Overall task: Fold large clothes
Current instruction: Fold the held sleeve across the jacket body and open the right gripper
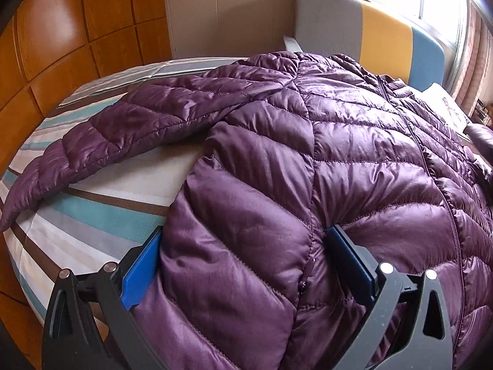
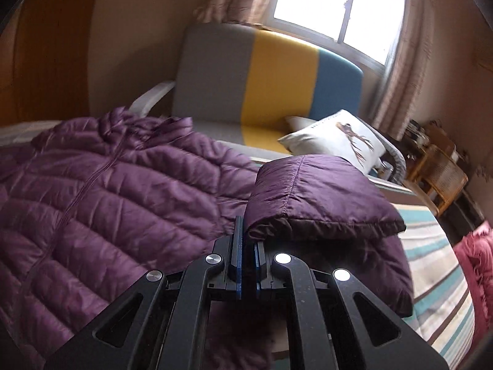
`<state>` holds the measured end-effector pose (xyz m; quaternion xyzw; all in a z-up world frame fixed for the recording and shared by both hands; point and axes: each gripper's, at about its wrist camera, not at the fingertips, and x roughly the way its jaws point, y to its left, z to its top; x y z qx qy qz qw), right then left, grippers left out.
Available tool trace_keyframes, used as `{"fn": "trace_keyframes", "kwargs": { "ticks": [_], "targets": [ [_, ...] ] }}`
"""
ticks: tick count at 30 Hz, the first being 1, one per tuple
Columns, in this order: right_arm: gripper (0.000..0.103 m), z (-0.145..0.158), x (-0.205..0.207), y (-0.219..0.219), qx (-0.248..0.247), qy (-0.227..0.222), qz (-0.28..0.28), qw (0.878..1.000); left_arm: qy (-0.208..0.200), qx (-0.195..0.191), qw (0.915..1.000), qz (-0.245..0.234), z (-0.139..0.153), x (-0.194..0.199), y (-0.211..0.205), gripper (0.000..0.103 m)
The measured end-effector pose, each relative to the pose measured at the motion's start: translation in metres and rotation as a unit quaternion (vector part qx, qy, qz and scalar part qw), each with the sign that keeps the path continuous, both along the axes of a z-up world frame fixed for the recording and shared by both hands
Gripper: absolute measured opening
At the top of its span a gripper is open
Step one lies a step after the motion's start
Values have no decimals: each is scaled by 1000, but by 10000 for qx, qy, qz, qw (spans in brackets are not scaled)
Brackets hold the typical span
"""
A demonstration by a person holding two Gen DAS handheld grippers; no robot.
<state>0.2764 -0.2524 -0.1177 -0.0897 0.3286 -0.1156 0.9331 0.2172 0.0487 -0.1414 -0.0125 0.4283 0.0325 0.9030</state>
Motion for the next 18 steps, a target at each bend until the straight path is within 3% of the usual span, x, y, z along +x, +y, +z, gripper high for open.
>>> {"fn": "trace_keyframes", "kwargs": {
  "ticks": [9,13,18],
  "targets": [
    [6,-21,1,87,-1321,297,1301,9822,-10,-7,10000,0,0,0,0,101],
    [6,-23,-5,115,-1707,192,1876,9671,-6,-22,10000,-2,1,-1,0,101],
    [6,-41,-15,142,-2238,376,2528,9405,-10,-24,10000,-2,0,-1,0,101]
  ]
}}
